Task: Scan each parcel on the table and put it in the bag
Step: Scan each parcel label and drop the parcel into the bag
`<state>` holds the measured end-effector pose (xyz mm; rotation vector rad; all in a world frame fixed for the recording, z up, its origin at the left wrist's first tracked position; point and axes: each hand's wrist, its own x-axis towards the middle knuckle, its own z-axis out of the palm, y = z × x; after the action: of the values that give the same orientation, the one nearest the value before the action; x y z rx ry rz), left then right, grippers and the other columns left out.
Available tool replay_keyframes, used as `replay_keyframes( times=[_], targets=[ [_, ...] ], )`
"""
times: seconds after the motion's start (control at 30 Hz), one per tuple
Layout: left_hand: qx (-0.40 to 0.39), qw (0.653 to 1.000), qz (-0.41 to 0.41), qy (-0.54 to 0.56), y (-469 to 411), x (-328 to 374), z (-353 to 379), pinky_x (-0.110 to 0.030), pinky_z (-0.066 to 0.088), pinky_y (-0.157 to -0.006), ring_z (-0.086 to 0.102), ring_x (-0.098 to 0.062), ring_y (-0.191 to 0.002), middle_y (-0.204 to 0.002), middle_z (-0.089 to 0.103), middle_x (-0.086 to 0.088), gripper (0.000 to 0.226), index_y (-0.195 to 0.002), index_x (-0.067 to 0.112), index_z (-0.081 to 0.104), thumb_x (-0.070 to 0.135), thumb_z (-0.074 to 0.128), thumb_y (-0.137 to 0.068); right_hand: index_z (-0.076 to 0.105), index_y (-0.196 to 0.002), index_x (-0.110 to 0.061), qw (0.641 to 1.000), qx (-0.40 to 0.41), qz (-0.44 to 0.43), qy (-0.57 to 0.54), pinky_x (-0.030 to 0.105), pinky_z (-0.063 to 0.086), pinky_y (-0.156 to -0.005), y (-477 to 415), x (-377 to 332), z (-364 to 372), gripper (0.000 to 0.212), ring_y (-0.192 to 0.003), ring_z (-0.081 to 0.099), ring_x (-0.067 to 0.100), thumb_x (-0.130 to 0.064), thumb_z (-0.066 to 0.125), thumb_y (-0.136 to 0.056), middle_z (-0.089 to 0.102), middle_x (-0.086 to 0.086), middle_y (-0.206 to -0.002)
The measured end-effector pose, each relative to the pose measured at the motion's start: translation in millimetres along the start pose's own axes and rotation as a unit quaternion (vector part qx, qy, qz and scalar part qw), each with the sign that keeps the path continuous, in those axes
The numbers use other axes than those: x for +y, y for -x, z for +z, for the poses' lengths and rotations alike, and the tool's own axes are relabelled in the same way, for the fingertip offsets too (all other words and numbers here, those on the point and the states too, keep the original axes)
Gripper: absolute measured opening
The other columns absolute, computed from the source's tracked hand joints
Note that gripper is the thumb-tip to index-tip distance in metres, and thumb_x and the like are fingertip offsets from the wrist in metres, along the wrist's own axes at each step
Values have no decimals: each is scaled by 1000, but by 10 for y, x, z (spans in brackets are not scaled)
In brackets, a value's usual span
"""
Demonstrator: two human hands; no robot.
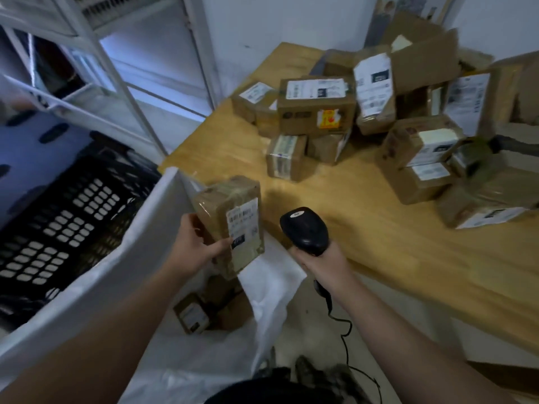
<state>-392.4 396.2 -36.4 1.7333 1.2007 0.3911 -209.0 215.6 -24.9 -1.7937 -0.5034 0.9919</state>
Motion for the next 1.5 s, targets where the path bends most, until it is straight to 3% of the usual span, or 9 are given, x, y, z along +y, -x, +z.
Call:
replay_keyframes(
  times=[0.2, 0.33, 0.47, 0.73, 0.9, 0.97, 1.23, 1.37, 1.5],
  targets=[
    [-23, 976, -126, -178, 14, -746, -126, -47, 50, -93, 50, -28, -120, -129, 48, -7, 89, -132, 16, 34, 42, 86, -64, 63, -80, -7, 997, -11, 68, 38, 11, 33, -44, -137, 278, 489, 8, -54, 48, 8, -7, 70, -84, 49, 2, -62],
    [-45, 946, -149, -284, -67, -1012, -1, -43, 42, -98, 44, -36, -127, -136, 45, -17, 94, -141, 6, 25, 43, 79, -73, 66, -97, -8, 994, -5, 78, 71, 15, 41, -56, -201, 442, 691, 19, -67, 55, 8, -15, 73, -81, 57, -3, -70],
    [-41, 934, -143, -324, -139, -1194, 63, -43, 34, -106, 37, -39, -133, -142, 36, -22, 101, -145, 4, 22, 45, 78, -72, 65, -88, -3, 990, -14, 86, 108, 19, 37, -55, -241, 516, 784, 16, -63, 53, 8, -14, 74, -82, 54, -2, -64],
    [-67, 958, -33, -278, -233, -691, 244, -45, 34, -104, 33, -34, -132, -144, 36, -14, 80, -146, 12, 27, 47, 66, -85, 67, -104, -7, 991, 11, 79, 105, 22, 42, -60, -297, 372, 710, 23, -75, 57, 11, -13, 74, -83, 65, 6, -84],
    [-67, 972, 62, -216, -215, -112, 367, -37, 34, -107, 34, -26, -136, -147, 37, -8, 70, -146, 12, 32, 41, 63, -90, 65, -81, -7, 994, 56, 59, 77, 16, 37, -49, -260, 115, 383, 10, -60, 53, 10, -11, 74, -83, 56, 3, -65],
    [-65, 974, 98, -196, -220, 118, 430, -33, 34, -106, 37, -23, -134, -145, 39, -7, 68, -145, 12, 34, 40, 63, -90, 60, -69, -12, 993, 80, 51, 65, 13, 34, -44, -256, 29, 229, 19, -56, 49, 8, -11, 72, -84, 52, 0, -58],
    [-74, 967, 186, -156, -288, 1124, 1062, -31, 39, -103, 43, -21, -128, -140, 43, -6, 66, -143, 13, 37, 38, 64, -90, 67, -85, -5, 990, 135, 17, 31, 39, 46, -70, -198, -278, -661, 9, -72, 60, 25, -13, 71, -85, 62, 11, -73],
    [-91, 957, 228, -152, -321, 1604, 1523, -28, 38, -103, 44, -20, -128, -142, 43, -5, 67, -144, 14, 36, 41, 64, -89, 67, -78, -6, 984, 178, -15, 12, 19, 45, -59, -156, -469, -1273, 10, -68, 59, 16, -12, 71, -85, 62, 8, -71],
    [-126, 944, 266, -151, -229, 2042, 2069, -29, 38, -104, 44, -19, -128, -141, 43, -5, 67, -144, 14, 36, 41, 64, -89, 68, -86, -1, 967, 253, -28, -15, 24, 49, -61, -55, -497, -1947, 17, -71, 65, 24, -17, 73, -84, 67, 15, -73]
  ],
)
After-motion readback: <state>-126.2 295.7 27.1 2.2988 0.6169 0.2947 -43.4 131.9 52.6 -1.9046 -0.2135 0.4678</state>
